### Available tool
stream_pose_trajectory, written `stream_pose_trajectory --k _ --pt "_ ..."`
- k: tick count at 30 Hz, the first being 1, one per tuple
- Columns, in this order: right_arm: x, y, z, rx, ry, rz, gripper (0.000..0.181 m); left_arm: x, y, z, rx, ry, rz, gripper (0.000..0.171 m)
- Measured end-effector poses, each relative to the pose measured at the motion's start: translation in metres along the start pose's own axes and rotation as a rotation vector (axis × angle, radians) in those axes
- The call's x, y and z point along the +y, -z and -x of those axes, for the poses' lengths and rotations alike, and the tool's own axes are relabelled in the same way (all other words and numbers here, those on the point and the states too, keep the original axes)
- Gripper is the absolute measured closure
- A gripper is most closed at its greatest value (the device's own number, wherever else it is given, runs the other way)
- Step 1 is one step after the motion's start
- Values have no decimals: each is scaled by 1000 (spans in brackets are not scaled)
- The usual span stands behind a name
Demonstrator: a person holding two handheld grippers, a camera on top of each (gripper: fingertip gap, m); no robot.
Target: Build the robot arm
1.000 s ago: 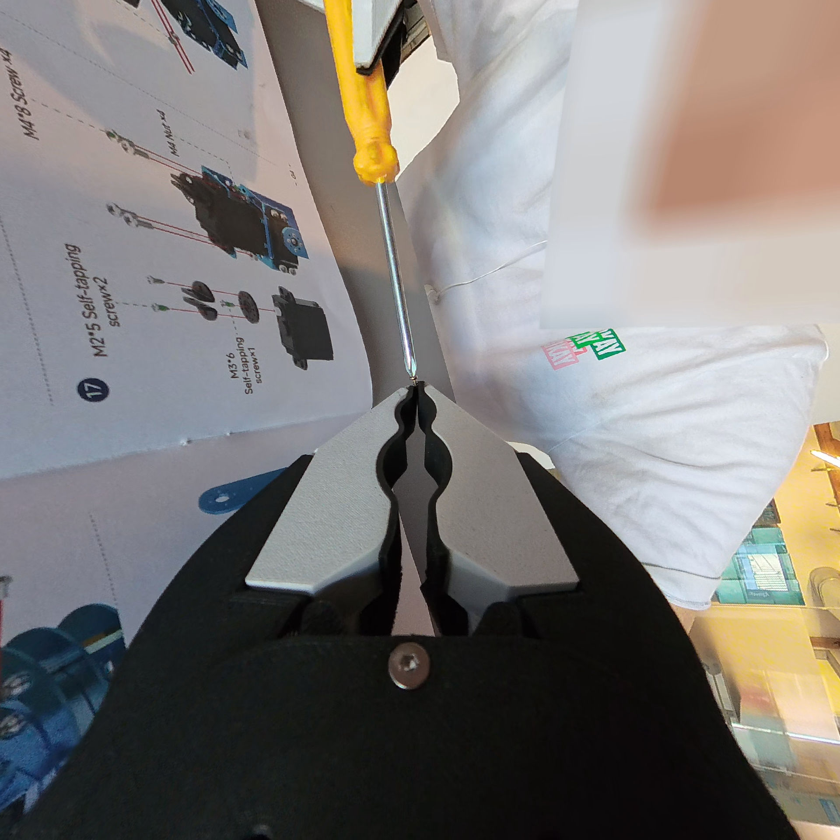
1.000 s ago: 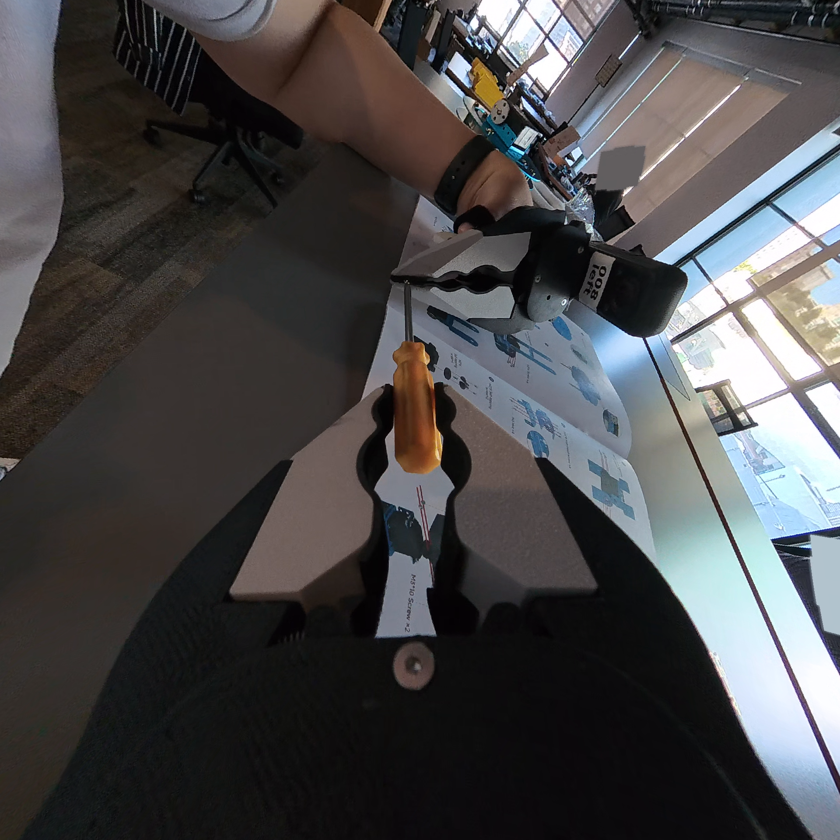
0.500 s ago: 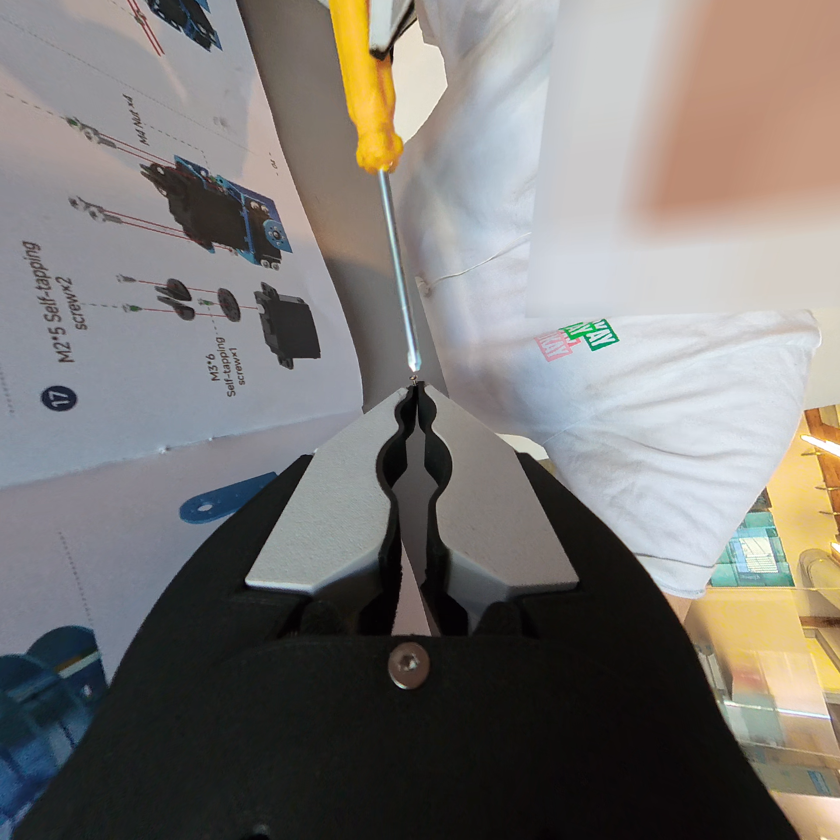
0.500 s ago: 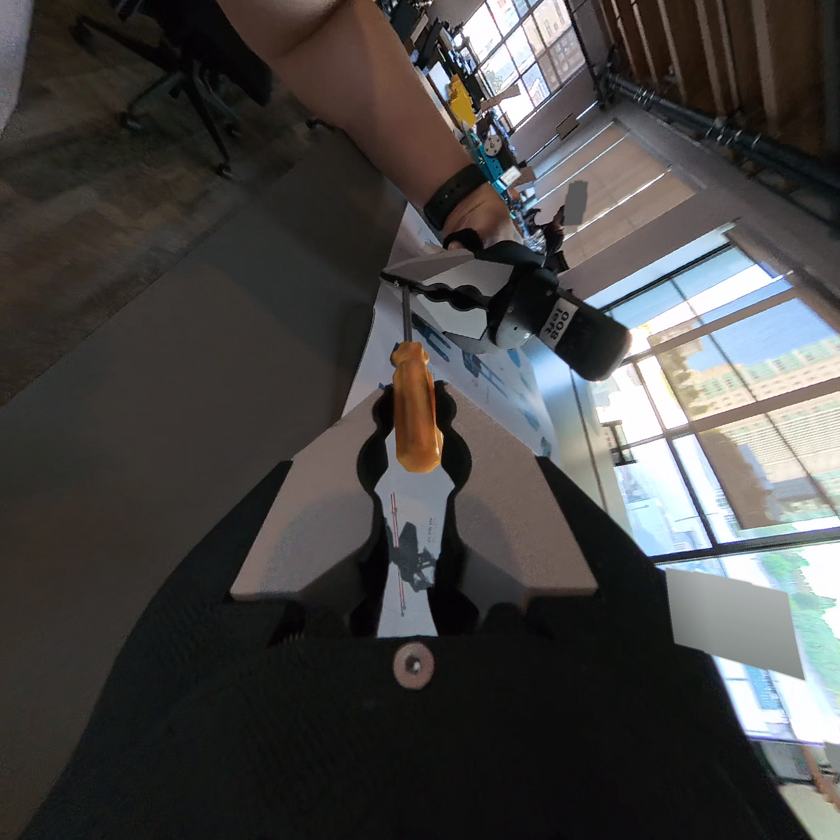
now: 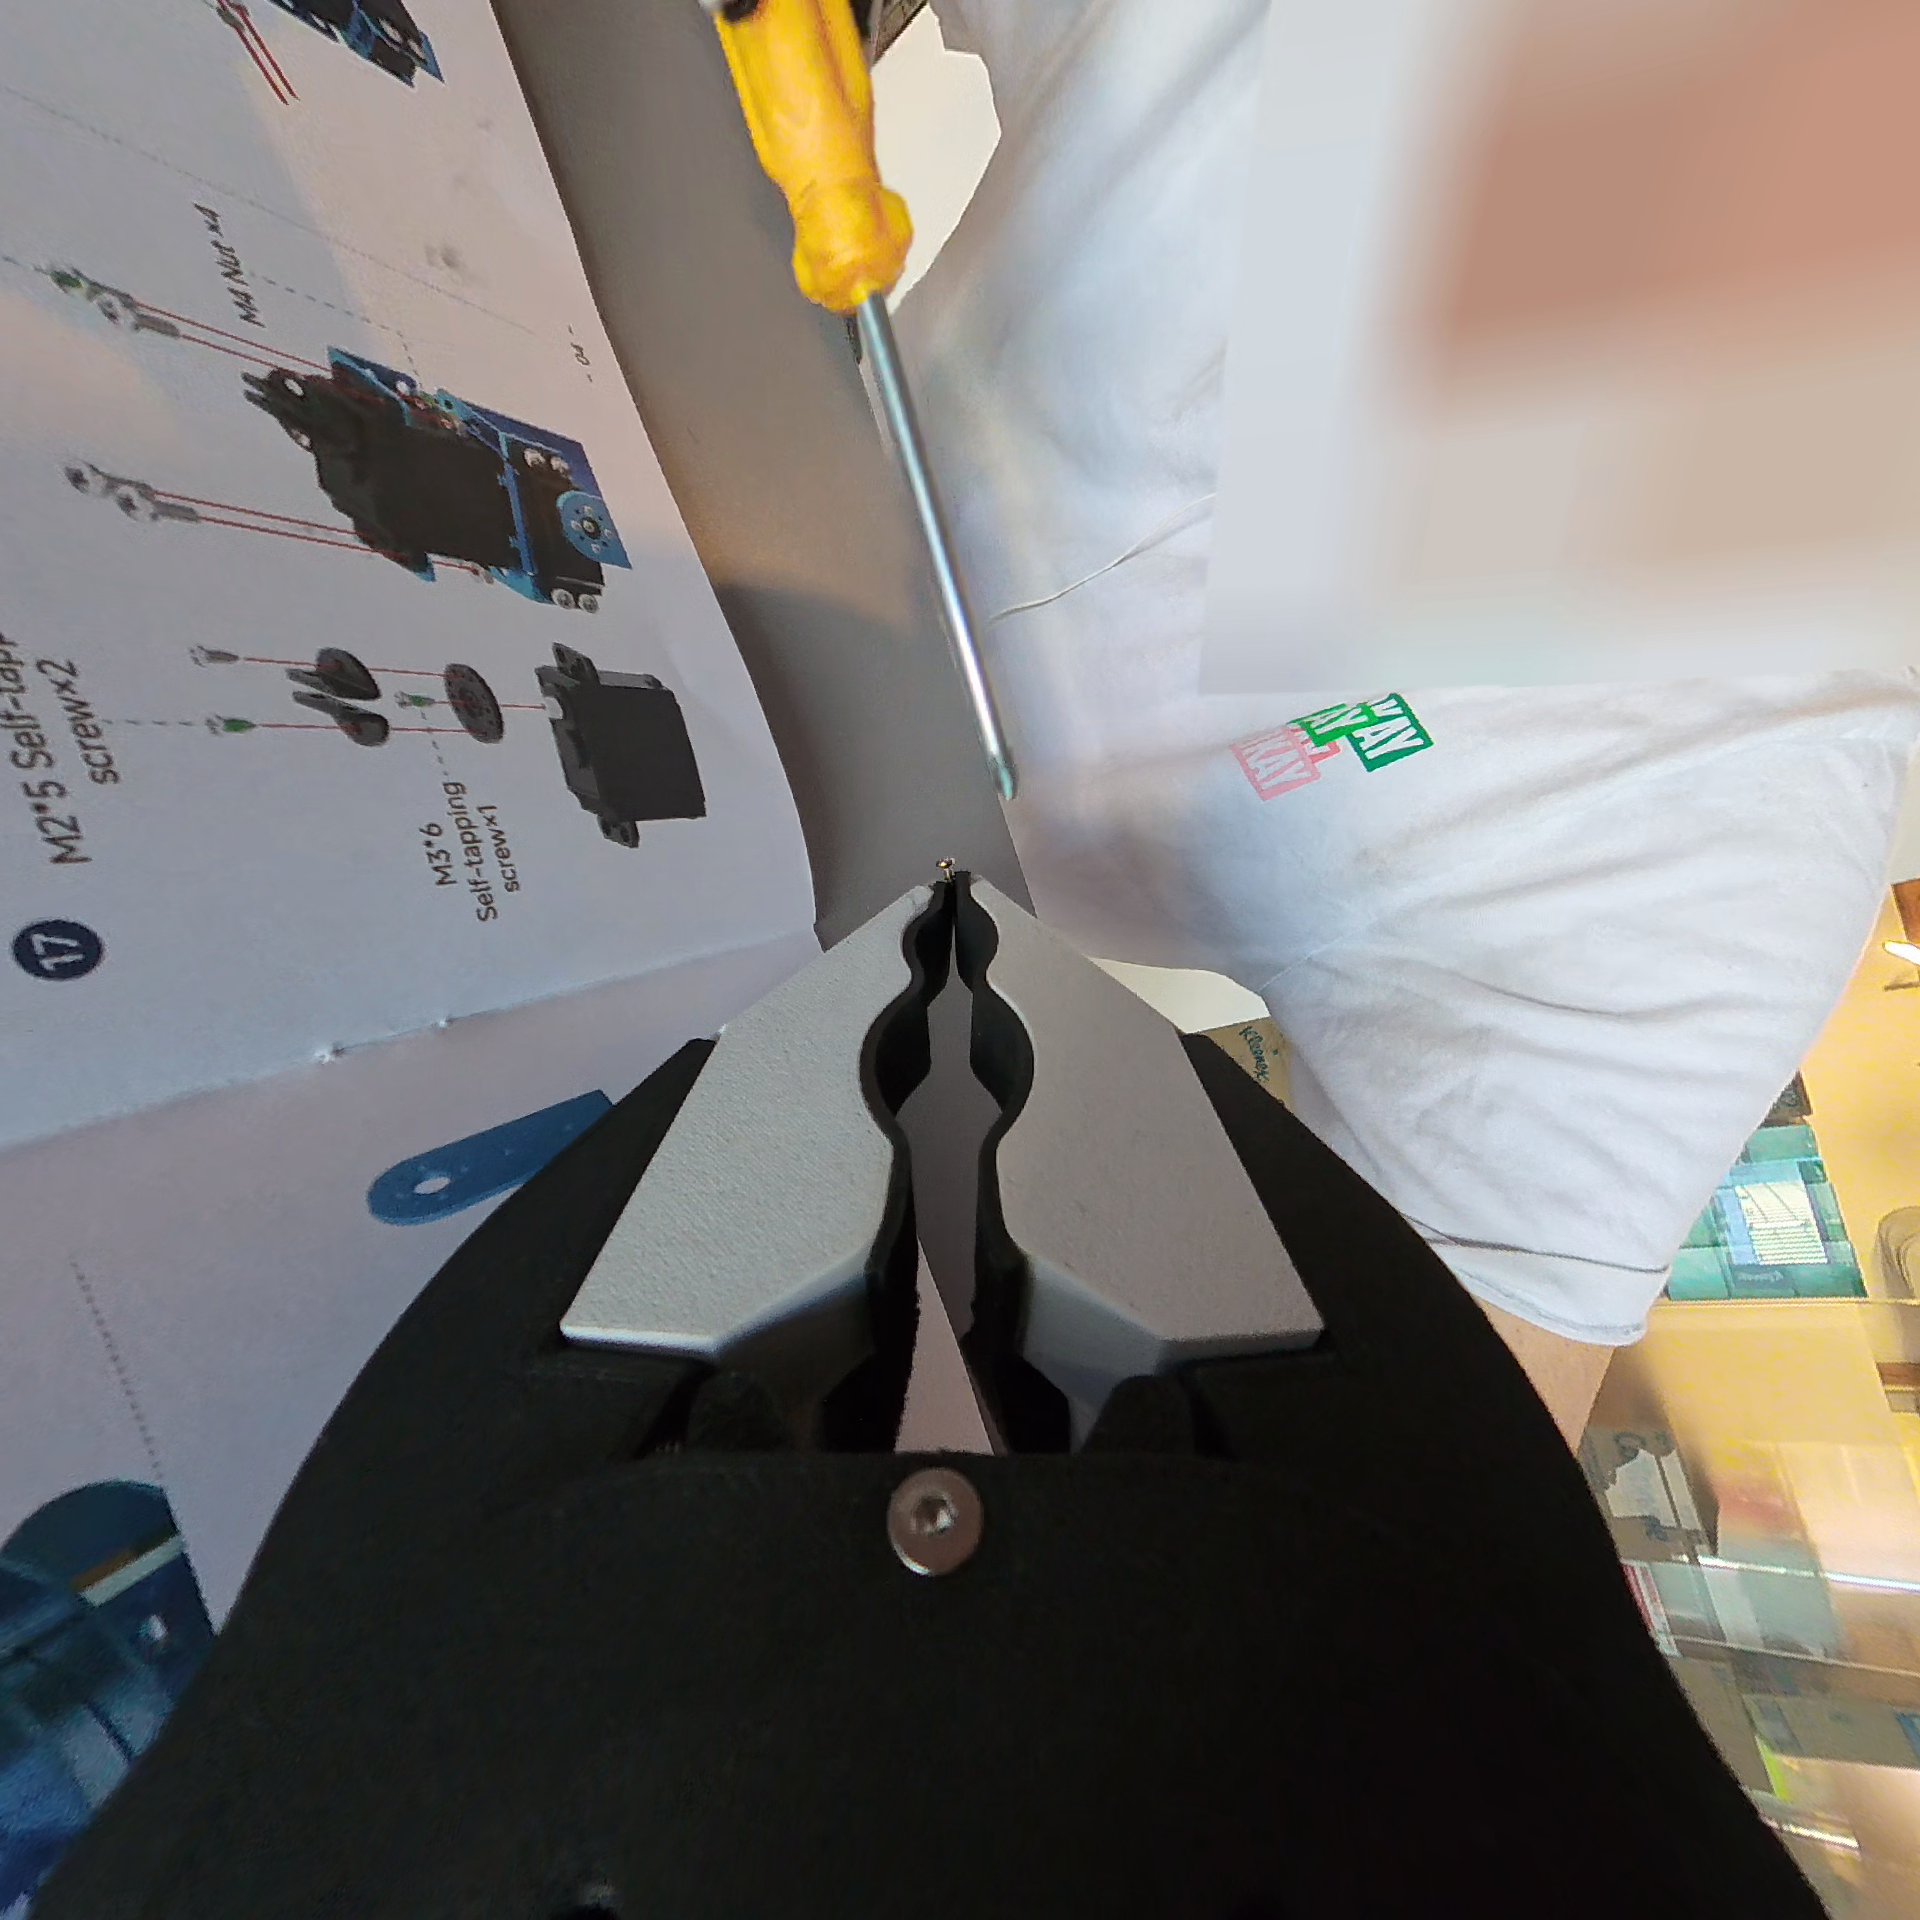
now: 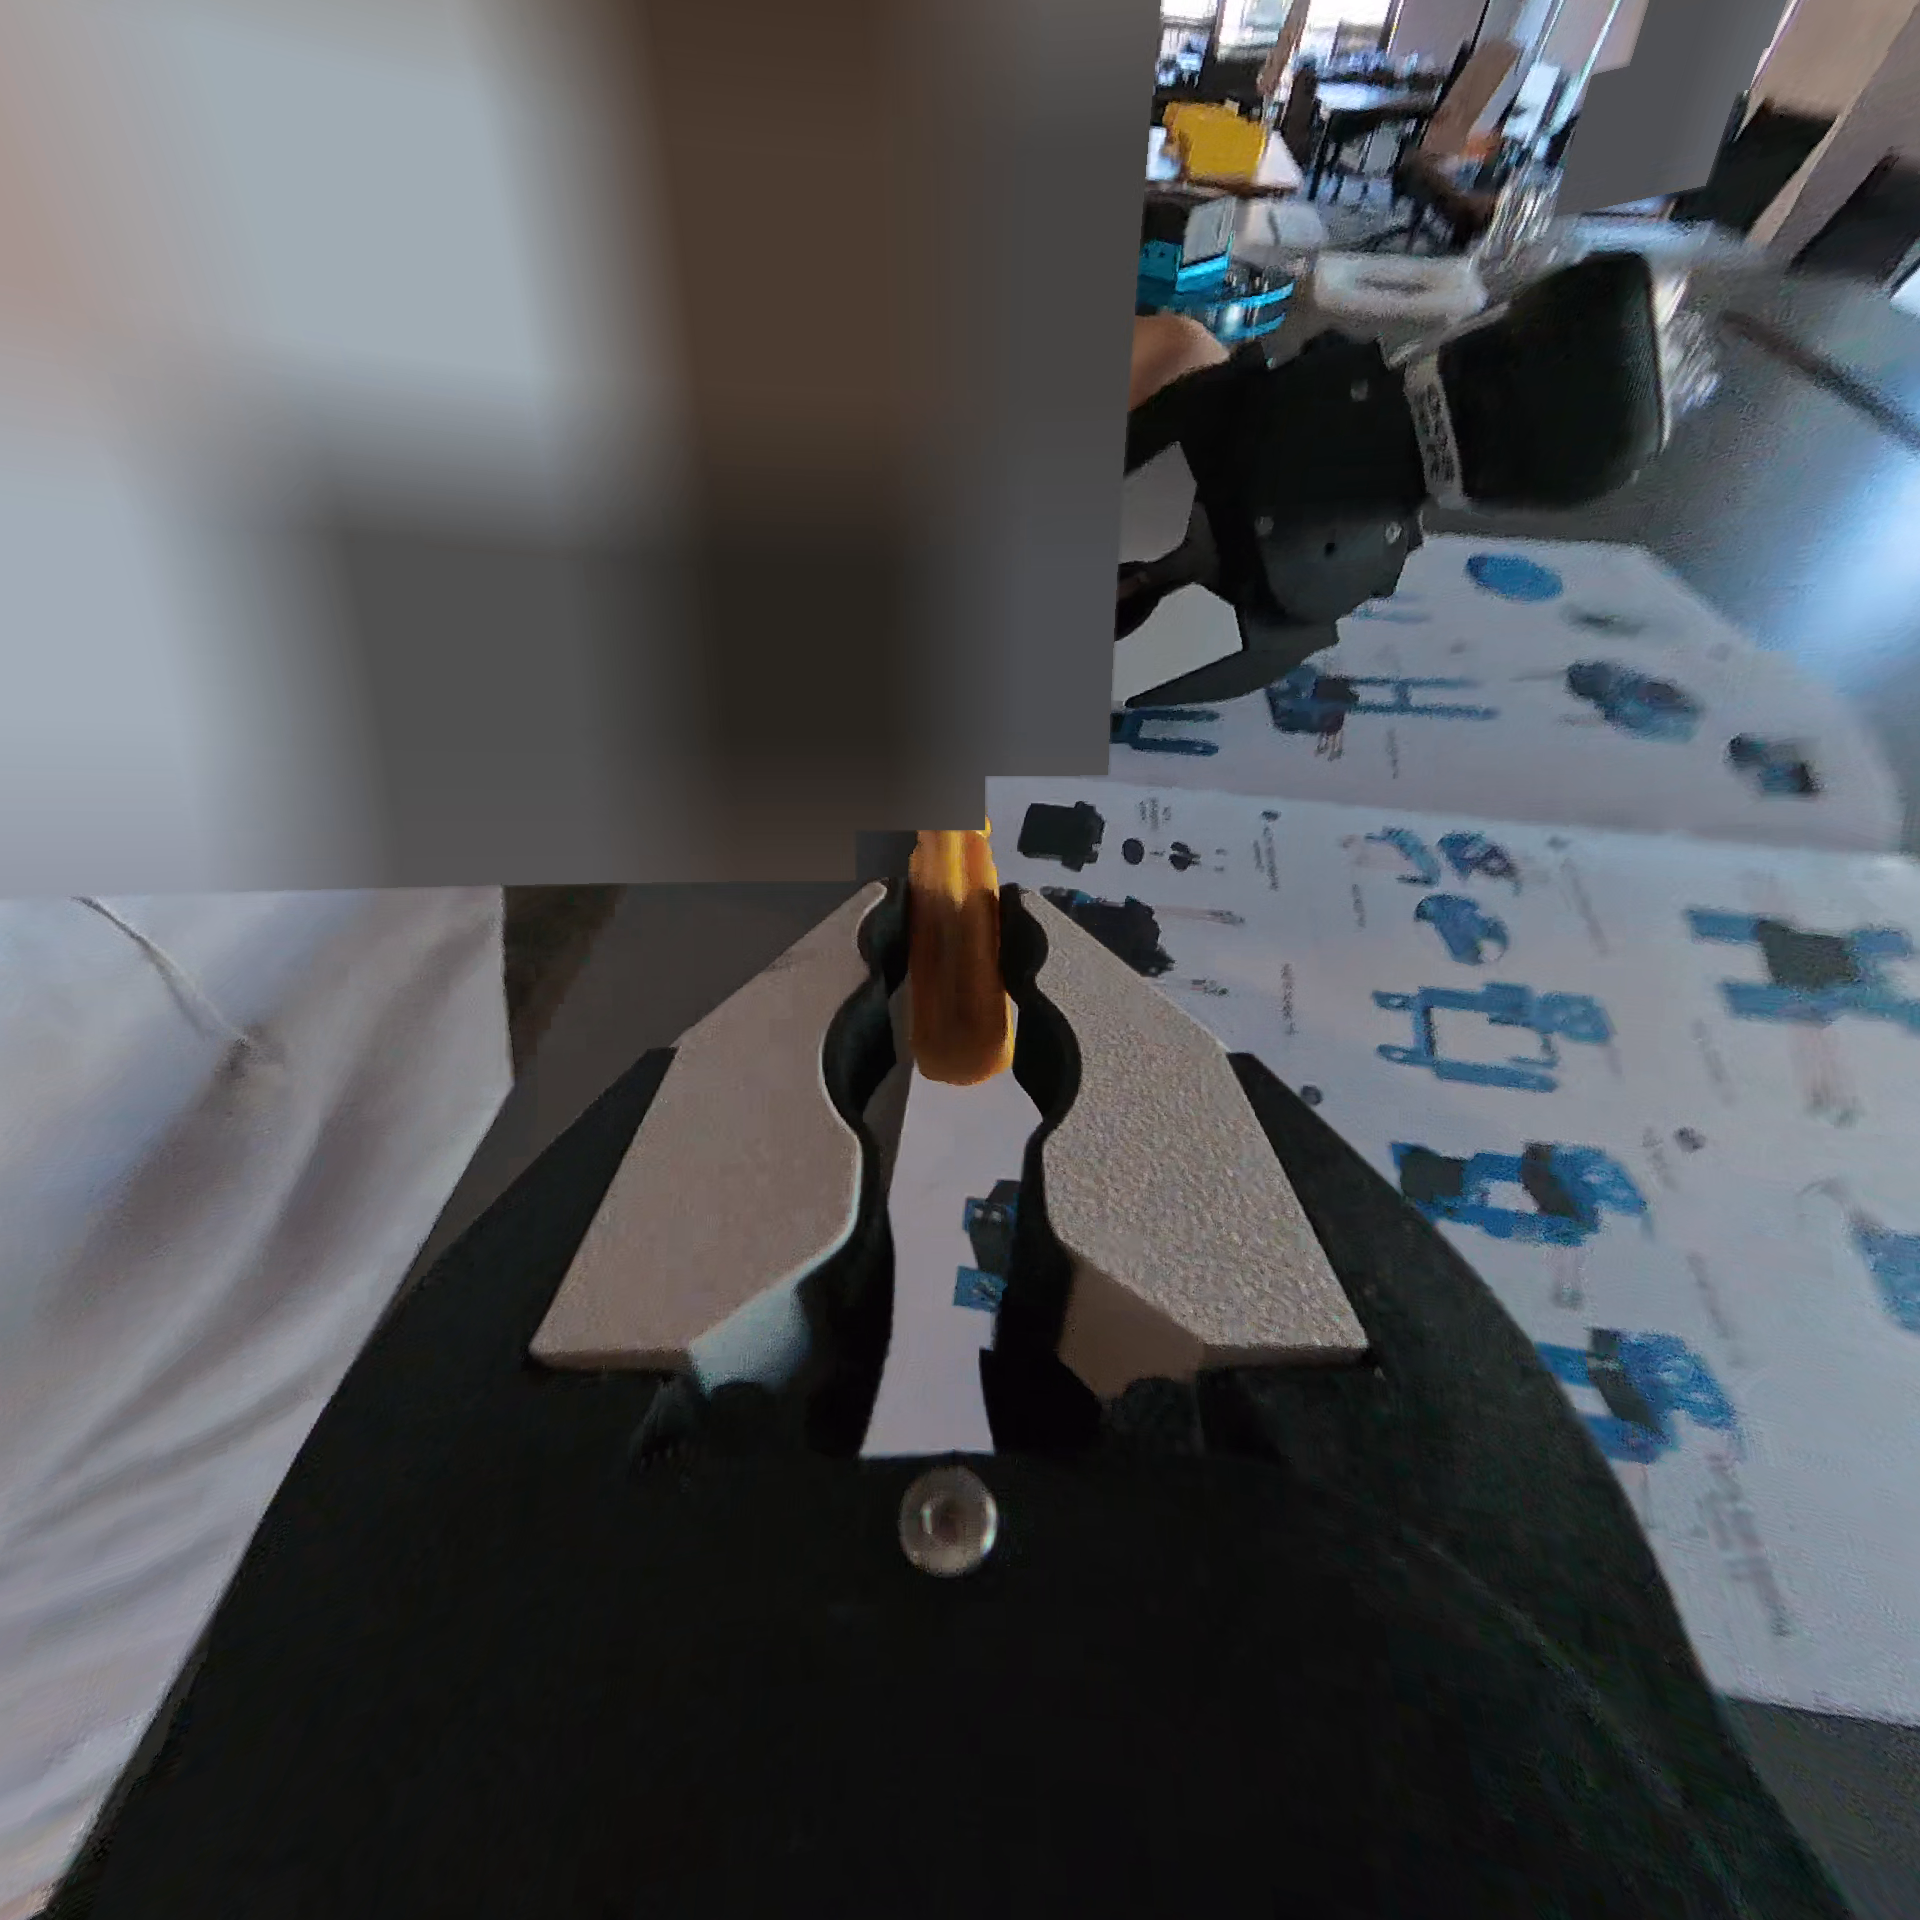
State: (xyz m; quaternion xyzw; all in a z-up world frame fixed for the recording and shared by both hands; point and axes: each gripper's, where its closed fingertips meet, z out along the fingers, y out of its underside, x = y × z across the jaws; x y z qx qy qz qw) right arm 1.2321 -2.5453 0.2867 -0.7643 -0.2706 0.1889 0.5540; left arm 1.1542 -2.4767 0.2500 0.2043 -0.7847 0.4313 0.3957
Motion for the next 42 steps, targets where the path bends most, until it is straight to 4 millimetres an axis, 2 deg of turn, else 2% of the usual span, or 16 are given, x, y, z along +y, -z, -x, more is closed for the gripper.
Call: stream_pose_trajectory --k 7,15,19,28,42 --pt "12 -10 8 -126 -368 64 166 0 0 0 -3 -2 3 171" --pt "11 -5 -7 -126 -577 6 165 0 -1 1 -7 -4 3 171" --pt "12 -8 3 -172 -665 7 166 0 -1 0 -4 -5 3 171" --pt "16 -8 -5 -129 -627 31 165 1 -1 -1 9 4 9 171" --pt "14 -10 -3 -135 -559 34 165 2 -1 -2 18 7 12 171"
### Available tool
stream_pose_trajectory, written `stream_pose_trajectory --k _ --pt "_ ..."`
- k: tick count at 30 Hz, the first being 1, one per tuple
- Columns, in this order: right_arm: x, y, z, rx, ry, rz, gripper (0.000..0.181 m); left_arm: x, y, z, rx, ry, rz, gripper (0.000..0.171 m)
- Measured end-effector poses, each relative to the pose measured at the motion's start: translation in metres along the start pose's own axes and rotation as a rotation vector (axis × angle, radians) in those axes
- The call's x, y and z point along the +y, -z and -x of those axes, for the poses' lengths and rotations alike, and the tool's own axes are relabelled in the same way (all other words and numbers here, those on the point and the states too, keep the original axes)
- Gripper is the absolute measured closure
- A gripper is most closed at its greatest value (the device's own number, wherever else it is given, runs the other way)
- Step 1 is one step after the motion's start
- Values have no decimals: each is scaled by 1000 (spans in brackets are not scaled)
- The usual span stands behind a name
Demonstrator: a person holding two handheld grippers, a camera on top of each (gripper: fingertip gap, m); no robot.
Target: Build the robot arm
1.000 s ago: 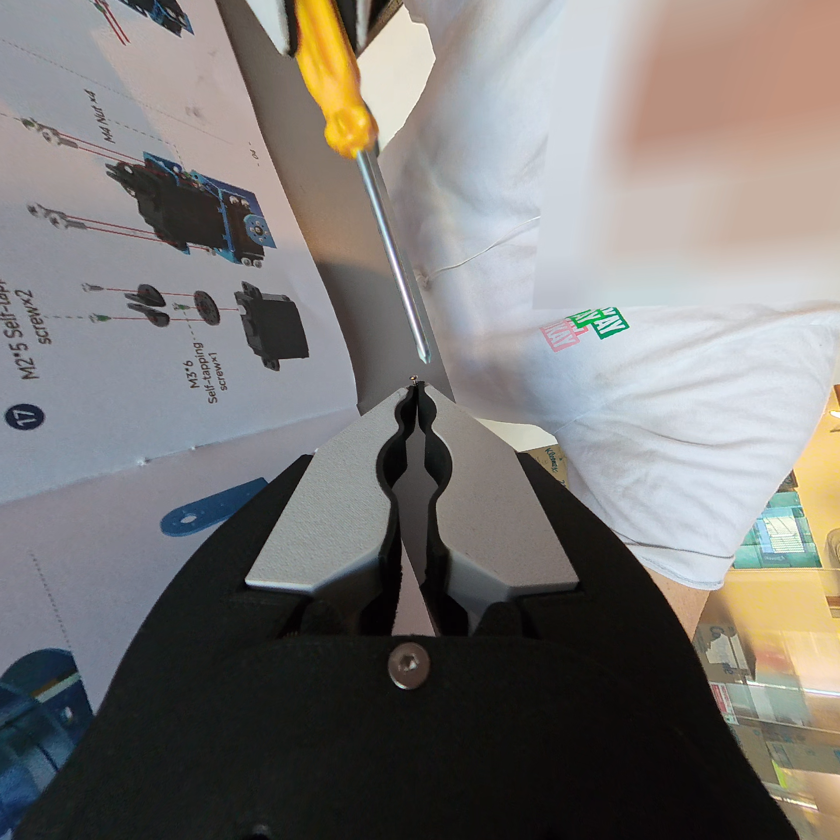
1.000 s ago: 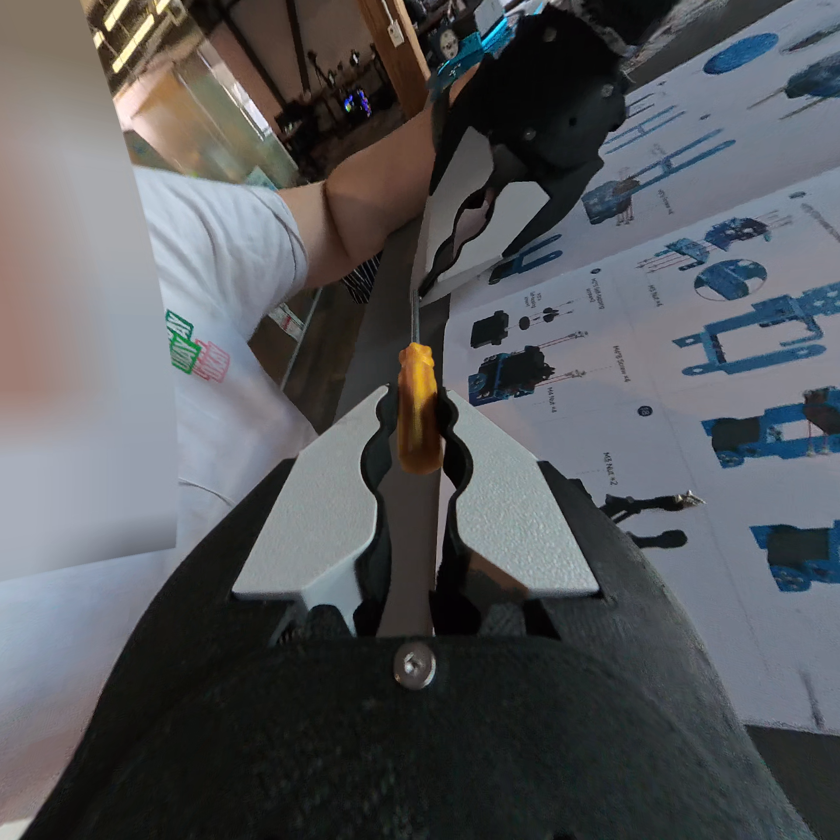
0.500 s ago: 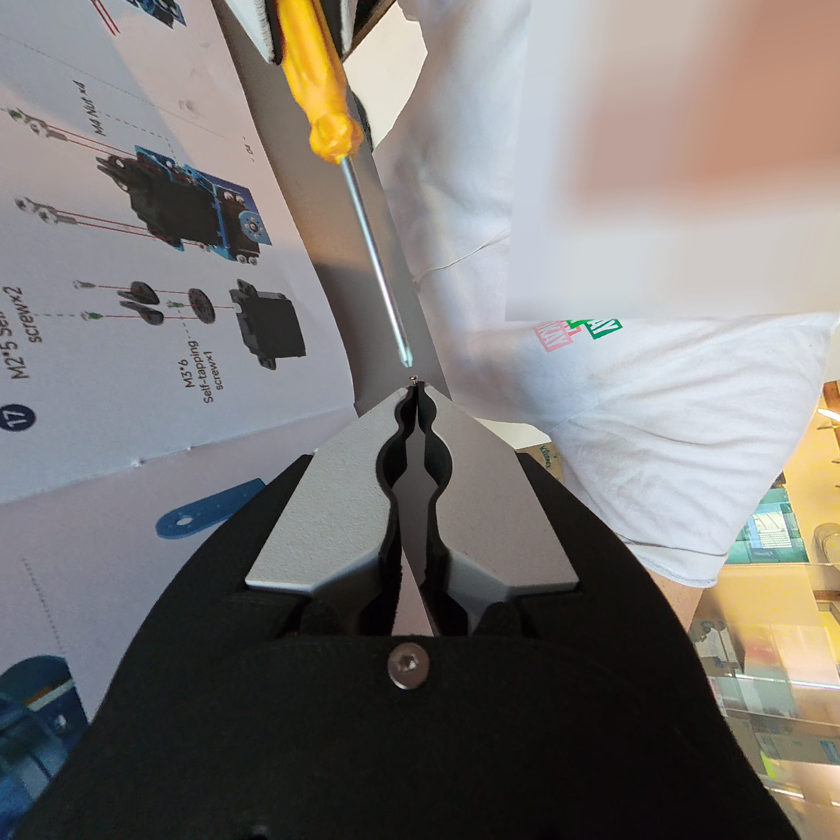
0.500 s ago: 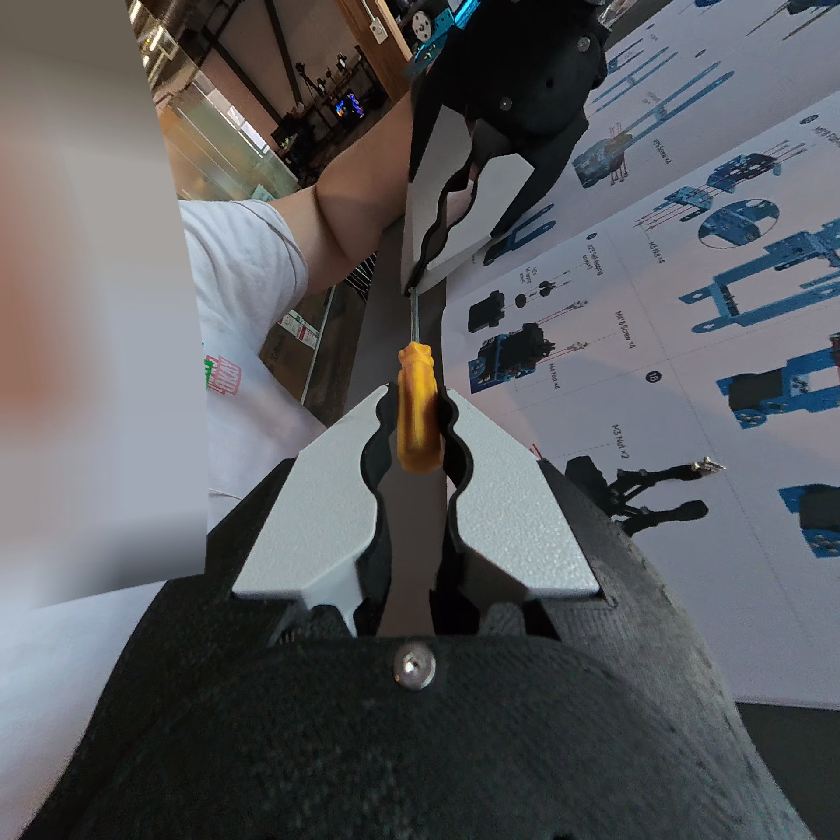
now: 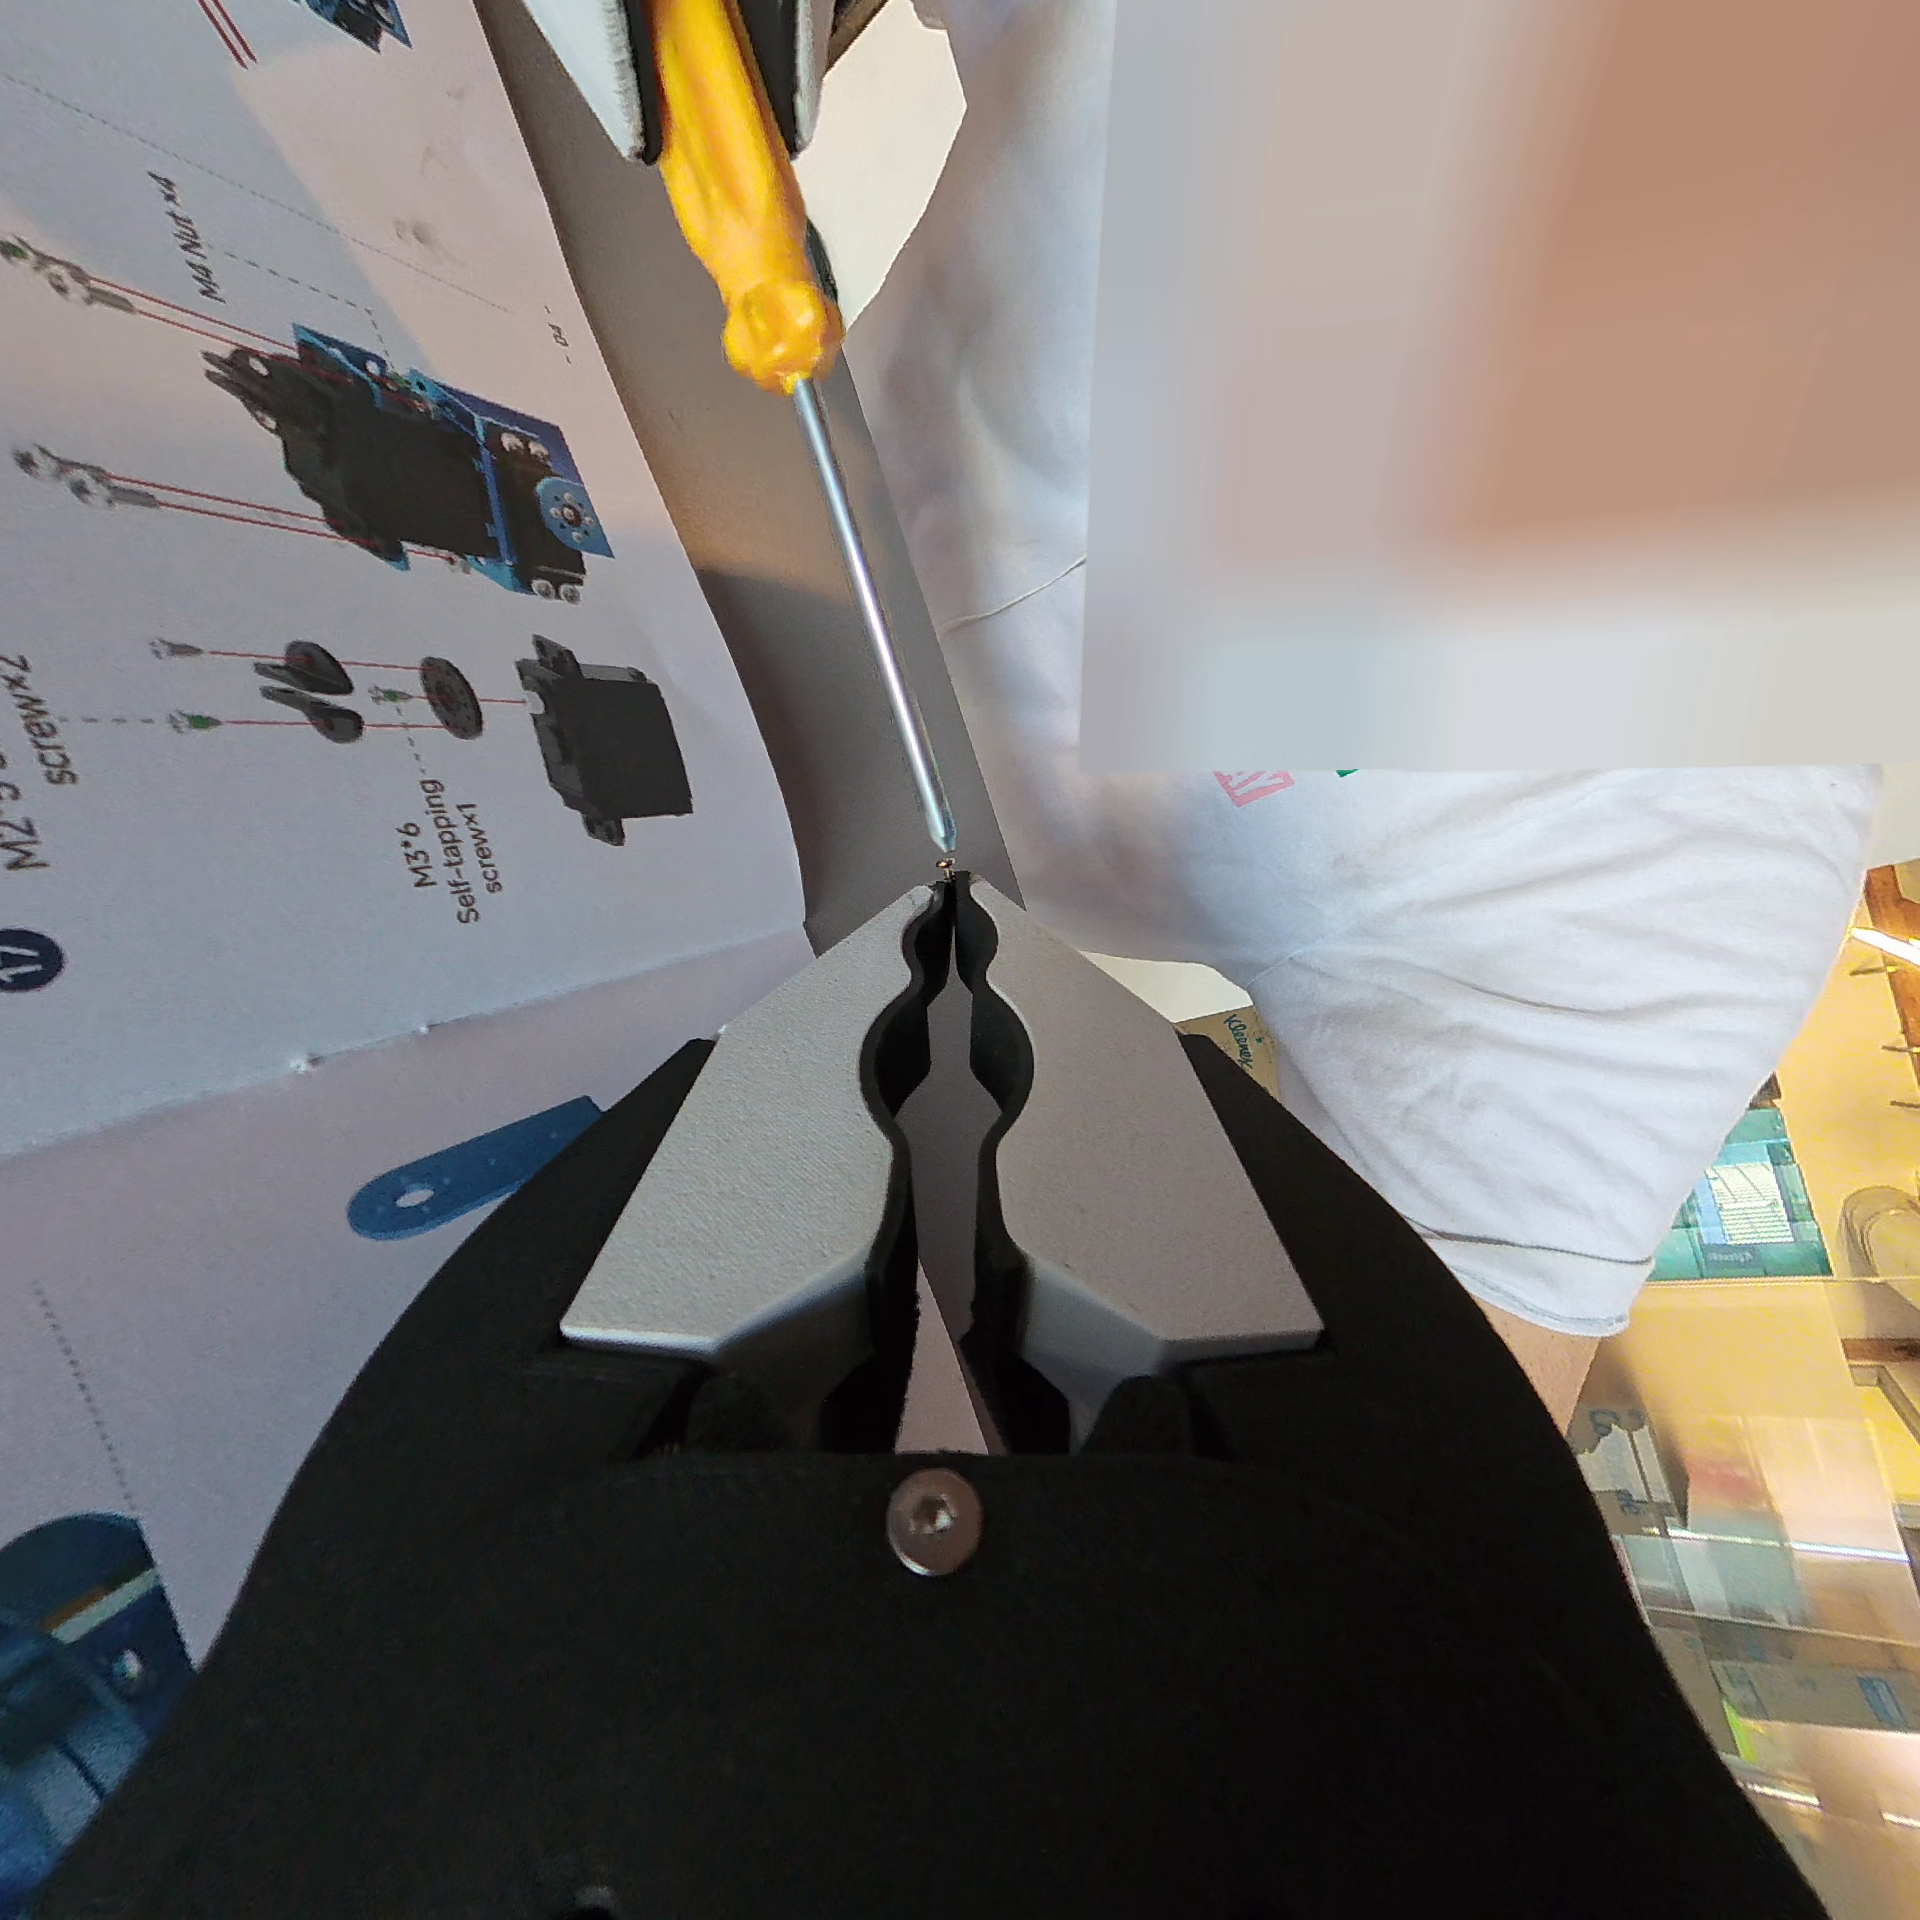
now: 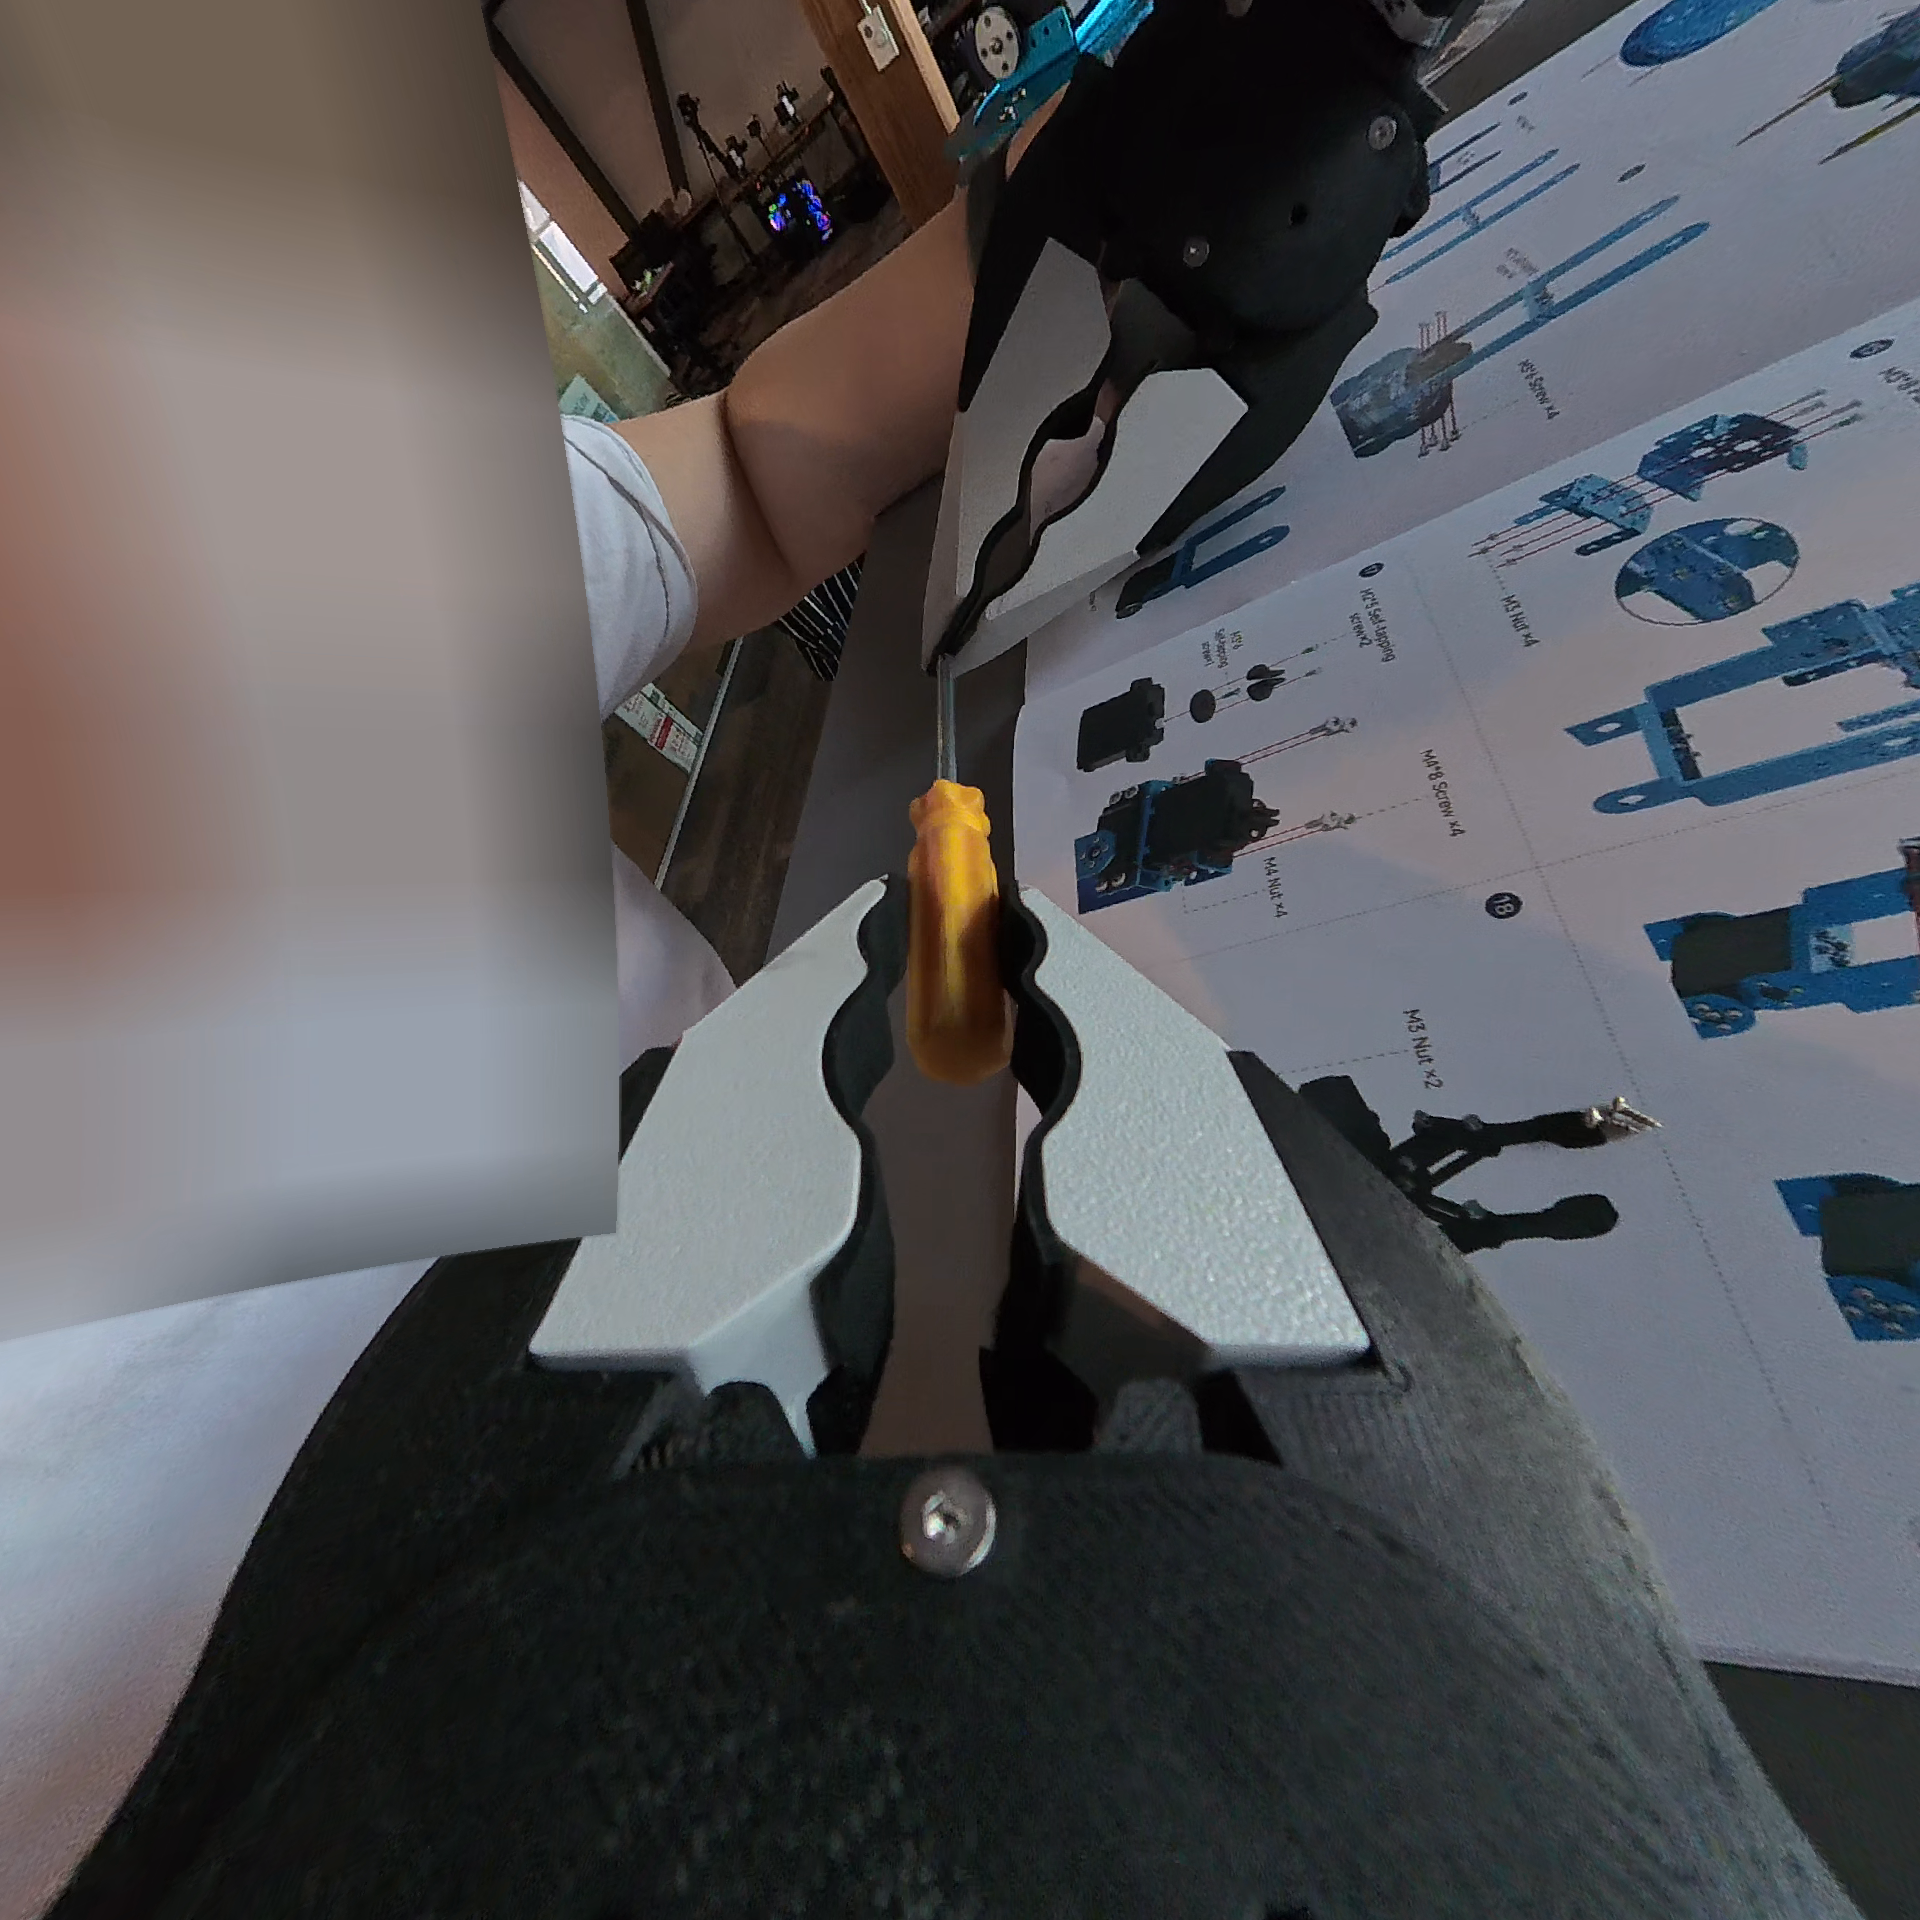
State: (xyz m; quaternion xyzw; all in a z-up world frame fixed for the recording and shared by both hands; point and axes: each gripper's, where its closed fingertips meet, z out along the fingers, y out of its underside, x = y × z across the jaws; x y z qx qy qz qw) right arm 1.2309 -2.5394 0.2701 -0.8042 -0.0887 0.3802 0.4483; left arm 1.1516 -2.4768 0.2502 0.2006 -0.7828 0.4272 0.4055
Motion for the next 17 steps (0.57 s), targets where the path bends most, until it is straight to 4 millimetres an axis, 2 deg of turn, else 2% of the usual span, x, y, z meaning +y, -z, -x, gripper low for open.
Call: stream_pose_trajectory --k 17 --pt "2 -1 4 75 196 17 164 1 -2 -2 13 -6 12 171"
